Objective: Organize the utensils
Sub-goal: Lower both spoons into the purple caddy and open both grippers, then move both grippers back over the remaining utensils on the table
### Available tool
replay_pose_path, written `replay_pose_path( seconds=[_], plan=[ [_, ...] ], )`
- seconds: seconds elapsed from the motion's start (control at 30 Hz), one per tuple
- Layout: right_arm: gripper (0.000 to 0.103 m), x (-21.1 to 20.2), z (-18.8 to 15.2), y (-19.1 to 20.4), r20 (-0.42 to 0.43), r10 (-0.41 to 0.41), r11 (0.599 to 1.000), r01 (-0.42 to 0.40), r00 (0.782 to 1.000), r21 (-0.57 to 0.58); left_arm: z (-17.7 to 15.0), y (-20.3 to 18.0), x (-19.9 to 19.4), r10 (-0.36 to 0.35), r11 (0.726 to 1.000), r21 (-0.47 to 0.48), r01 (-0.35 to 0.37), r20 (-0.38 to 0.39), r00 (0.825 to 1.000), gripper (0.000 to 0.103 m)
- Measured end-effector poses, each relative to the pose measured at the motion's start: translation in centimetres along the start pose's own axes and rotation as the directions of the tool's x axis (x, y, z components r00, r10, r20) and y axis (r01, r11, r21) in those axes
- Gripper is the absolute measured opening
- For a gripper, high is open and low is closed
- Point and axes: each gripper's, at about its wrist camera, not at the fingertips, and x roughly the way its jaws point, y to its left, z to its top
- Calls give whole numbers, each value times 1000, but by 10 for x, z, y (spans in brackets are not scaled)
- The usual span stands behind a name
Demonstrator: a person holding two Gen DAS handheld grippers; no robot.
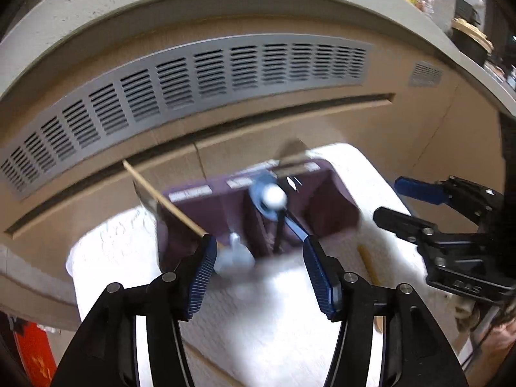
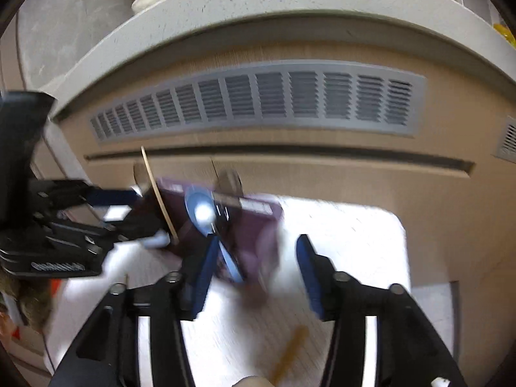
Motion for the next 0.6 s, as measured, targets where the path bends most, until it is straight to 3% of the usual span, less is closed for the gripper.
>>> replay_pose_path(
  seconds=[0.13,0.2,0.37,0.47,0.6],
  plan=[
    [50,-8,-42,-2,-82,-39,999,36,996,-36,-35,-34,-7,-60,996,68,63,-47,997,58],
    [50,-9,-64,-1,-131,-44,998,38,990,-47,-57,-56,-4,-91,987,123,104,-106,990,58],
    [50,-16,-112,2,-228,-58,996,40,972,-83,-118,-108,10,-144,951,221,215,-298,944,58],
    [50,-21,-139,2,-276,-62,996,42,959,-79,-143,-130,7,-151,932,264,249,-342,927,58],
    [50,-33,-169,8,-331,-43,997,21,943,-71,-162,-146,0,-155,916,295,271,-363,919,58]
  ],
)
